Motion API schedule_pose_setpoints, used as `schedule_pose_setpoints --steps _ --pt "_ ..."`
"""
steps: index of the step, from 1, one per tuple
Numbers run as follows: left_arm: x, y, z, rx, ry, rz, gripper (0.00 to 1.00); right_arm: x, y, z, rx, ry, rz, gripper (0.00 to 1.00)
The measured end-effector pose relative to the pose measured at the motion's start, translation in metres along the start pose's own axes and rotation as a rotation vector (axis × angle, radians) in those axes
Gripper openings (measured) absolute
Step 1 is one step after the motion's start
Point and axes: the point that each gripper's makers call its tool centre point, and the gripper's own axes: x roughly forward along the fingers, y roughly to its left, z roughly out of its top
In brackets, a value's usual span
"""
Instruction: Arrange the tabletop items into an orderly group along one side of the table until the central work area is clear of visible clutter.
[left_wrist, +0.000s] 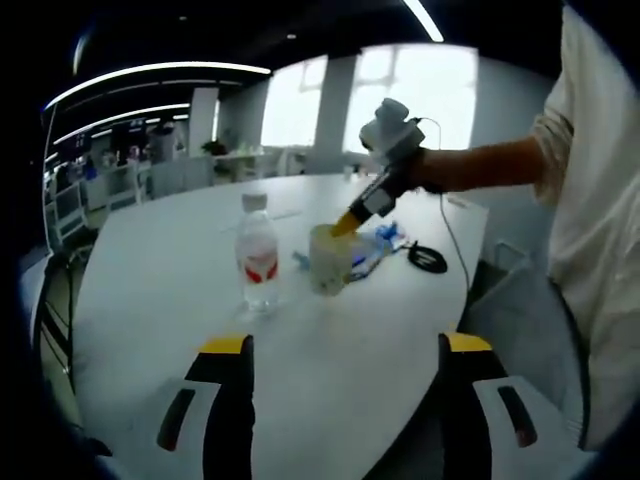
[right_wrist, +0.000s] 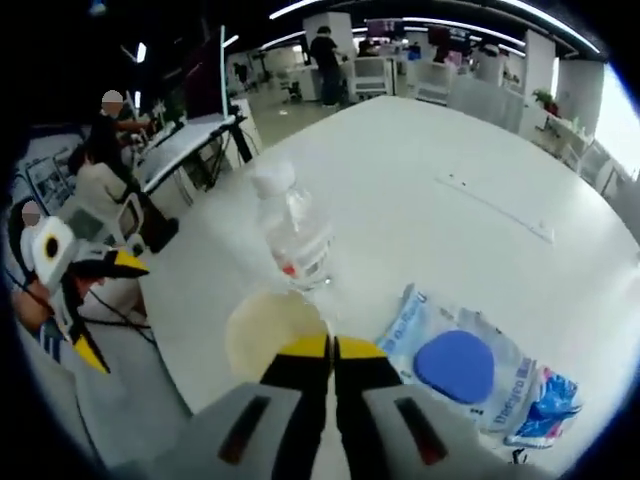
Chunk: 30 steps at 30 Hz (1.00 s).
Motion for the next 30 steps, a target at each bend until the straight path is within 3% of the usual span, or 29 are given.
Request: schedule_pose_setpoints --steps 10,19,23,30 --pt "0.000 -0.001 -0.003 -0.014 0.002 0.004 0.71 0.021 -0.023 0.022 0.005 0.021 -0.006 0.00" --pt "0.001 0.002 -0.007 -0.026 0.014 0.010 0.70 0.047 -0.038 0.017 0.008 0.069 -0.004 0.00" --pt "0.001 0.004 -0.008 -0.033 0.016 0.016 0.69 0.055 -0.039 0.014 0.061 0.081 0.027 0.00" --pt "0.003 0.004 -0.008 -0.041 0.018 0.018 0.69 0.064 -0.043 0.012 0.039 0.101 0.027 0.00"
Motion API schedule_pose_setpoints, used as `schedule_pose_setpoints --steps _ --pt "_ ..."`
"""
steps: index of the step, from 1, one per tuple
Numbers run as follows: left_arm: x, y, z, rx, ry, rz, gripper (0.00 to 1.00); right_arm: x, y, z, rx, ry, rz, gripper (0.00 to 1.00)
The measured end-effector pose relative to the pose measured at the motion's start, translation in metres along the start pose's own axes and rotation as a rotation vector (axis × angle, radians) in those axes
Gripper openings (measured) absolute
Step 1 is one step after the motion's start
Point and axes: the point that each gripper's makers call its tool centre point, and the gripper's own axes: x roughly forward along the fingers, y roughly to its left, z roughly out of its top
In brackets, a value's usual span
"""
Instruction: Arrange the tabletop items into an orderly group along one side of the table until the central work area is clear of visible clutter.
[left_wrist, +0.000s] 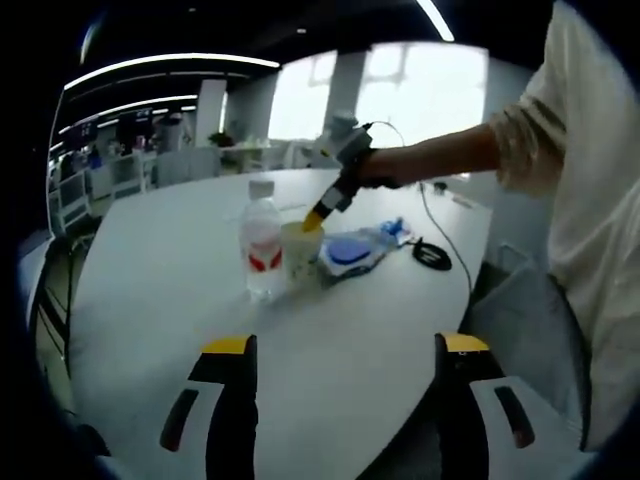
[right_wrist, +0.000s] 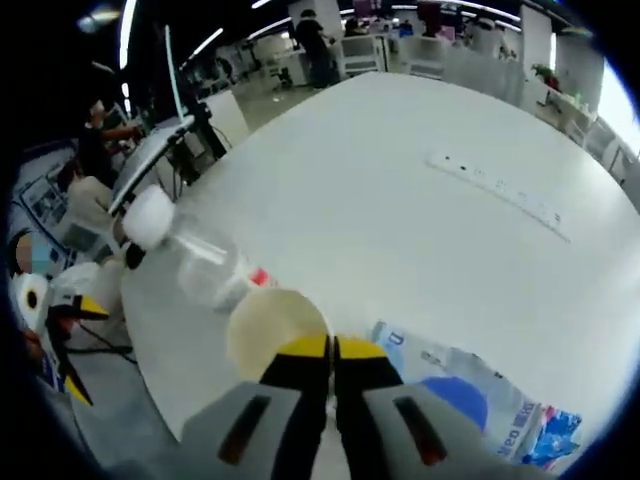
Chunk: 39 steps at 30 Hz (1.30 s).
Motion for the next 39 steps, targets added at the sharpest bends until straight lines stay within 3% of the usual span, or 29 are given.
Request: schedule_pose_setpoints --steps 9,22,24,26,28,30,32,34,39 --pt "0.001 0.000 0.000 -0.002 0.002 -0.001 0.68 0.007 -0.001 -0.008 0.002 0.027 0.002 0.00" --pt "0.003 0.001 0.000 -0.009 -0.002 -0.002 0.67 0.008 0.001 -0.004 -0.012 0.005 0.024 0.00" --pt "0.003 0.000 0.000 -0.012 -0.003 -0.004 0.67 0.008 0.003 0.003 -0.014 -0.038 0.034 0.04" --pt "0.003 0.000 -0.001 -0.010 0.000 -0.003 0.67 0.008 0.005 -0.003 0.002 -0.008 0.047 0.04" --pt "0.003 0.000 -0.001 -0.014 -0.001 -0.004 0.66 0.007 0.001 -0.001 -0.009 -0.022 0.023 0.10" --pt "0.003 0.000 -0.001 -0.009 0.000 -0.003 0.66 0.007 0.005 -0.002 0.001 -0.019 0.043 0.10" --pt "0.003 0.000 0.000 -0.009 -0.003 -0.005 0.67 0.006 0.003 0.002 -0.025 -0.049 0.026 0.16" --pt "0.003 0.000 0.000 -0.007 -0.002 -0.005 0.67 0.003 0.008 0.000 -0.010 -0.038 0.037 0.17" --pt "0.003 0.000 0.002 0.001 -0.001 -0.005 0.67 -0.005 0.014 0.007 0.008 -0.089 0.036 0.21"
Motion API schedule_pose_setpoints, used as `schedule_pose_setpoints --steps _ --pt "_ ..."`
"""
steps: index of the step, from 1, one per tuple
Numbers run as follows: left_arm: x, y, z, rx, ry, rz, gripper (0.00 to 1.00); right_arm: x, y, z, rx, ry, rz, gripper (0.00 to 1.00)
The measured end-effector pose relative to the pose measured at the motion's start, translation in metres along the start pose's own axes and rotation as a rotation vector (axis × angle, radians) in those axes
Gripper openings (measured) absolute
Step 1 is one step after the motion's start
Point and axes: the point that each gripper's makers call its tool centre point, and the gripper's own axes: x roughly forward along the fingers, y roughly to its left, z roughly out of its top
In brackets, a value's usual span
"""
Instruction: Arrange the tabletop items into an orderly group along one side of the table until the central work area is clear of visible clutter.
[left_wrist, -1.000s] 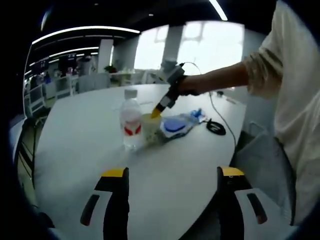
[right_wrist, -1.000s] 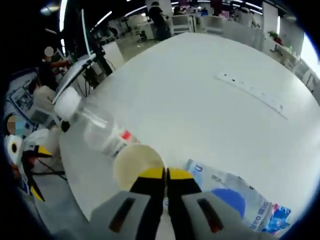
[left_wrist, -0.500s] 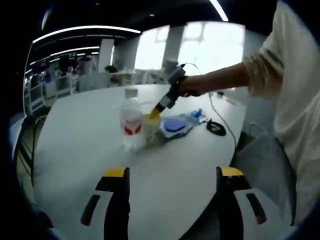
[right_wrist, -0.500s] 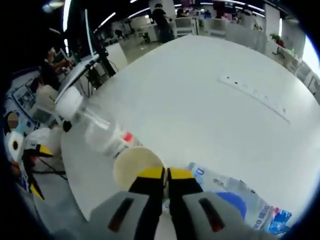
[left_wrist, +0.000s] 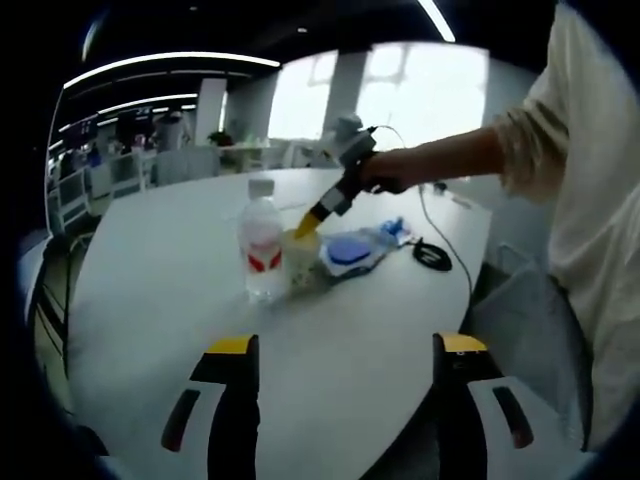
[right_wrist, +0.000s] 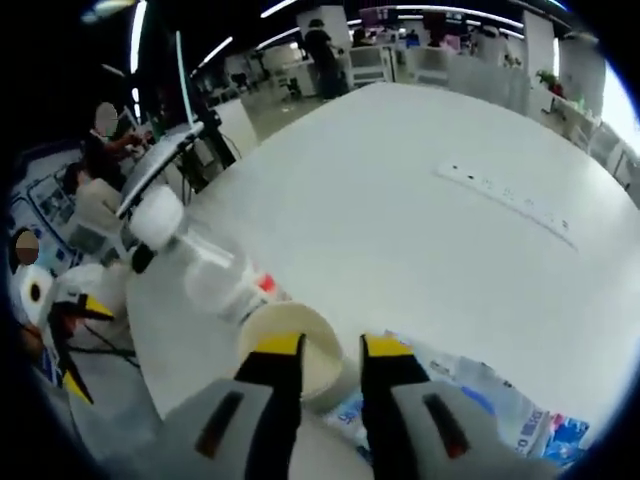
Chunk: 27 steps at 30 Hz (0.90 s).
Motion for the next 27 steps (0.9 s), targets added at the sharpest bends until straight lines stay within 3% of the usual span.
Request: schedule_pose_setpoints --steps 11,12,18,27 --pt "0.000 -0.002 0.016 0.044 -0.003 -0.006 0.67 -0.036 -0.001 0.025 0.013 -0.138 -0.006 0.34" --pt "0.000 -0.002 0.019 0.051 -0.005 -0.008 0.68 -0.042 -0.001 0.031 0.015 -0.173 -0.005 0.36" --pt "0.001 -0.006 0.032 0.085 -0.010 -0.008 0.68 -0.067 0.003 0.037 -0.001 -0.219 0.003 0.44" --pt "0.002 -0.022 0.055 0.135 -0.026 -0.011 0.68 -0.121 0.005 0.042 0.029 -0.340 0.017 0.46"
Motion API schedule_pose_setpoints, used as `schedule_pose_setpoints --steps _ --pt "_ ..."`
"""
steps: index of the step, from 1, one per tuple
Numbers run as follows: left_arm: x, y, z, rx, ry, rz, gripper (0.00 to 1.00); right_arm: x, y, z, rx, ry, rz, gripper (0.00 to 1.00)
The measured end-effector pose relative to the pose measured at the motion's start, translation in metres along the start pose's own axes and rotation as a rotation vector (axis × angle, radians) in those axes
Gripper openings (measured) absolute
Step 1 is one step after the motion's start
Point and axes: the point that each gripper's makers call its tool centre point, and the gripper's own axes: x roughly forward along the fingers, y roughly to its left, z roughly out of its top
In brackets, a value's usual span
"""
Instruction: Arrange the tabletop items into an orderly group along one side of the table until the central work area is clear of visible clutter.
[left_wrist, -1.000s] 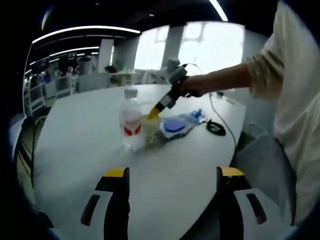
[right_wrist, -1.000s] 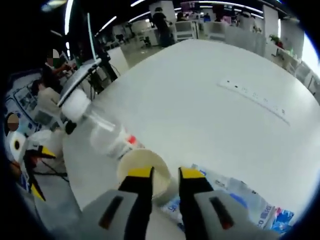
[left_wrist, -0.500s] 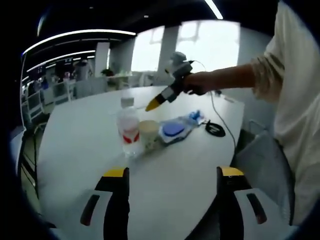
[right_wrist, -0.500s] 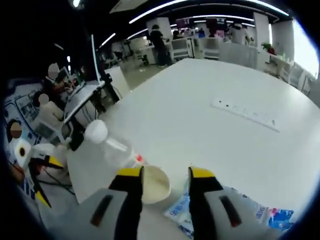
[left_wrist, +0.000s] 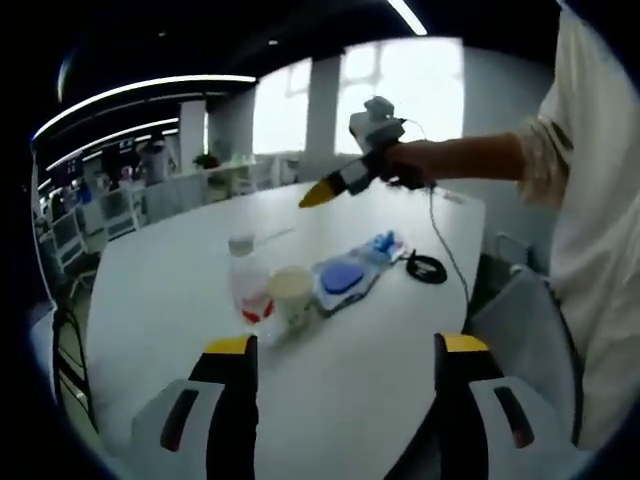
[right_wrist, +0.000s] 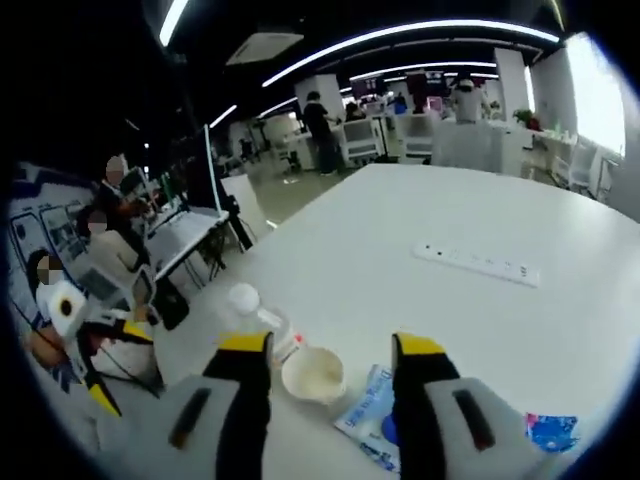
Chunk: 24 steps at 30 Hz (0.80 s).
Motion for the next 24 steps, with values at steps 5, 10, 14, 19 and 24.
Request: schedule_pose_setpoints --steps 5,10,14,19,24 --pt "0.004 -0.011 0.012 0.031 -0.006 -0.003 0.69 -0.036 -0.002 0.002 0.009 -0.050 -0.001 0.46" --pt "0.007 -0.024 0.027 0.036 -0.034 -0.009 0.69 -0.079 -0.007 0.008 0.020 -0.141 -0.015 0.46" --pt "0.010 -0.034 0.033 0.043 -0.042 -0.009 0.70 -0.114 -0.011 0.006 0.029 -0.181 -0.019 0.47" --pt "0.010 -0.048 0.039 0.042 -0.055 -0.007 0.70 -0.156 -0.014 -0.003 0.017 -0.222 -0.033 0.52" --pt "0.010 -0.062 0.042 0.059 -0.052 -0.009 0.73 -0.189 -0.017 -0.024 -0.021 -0.240 -0.045 0.58"
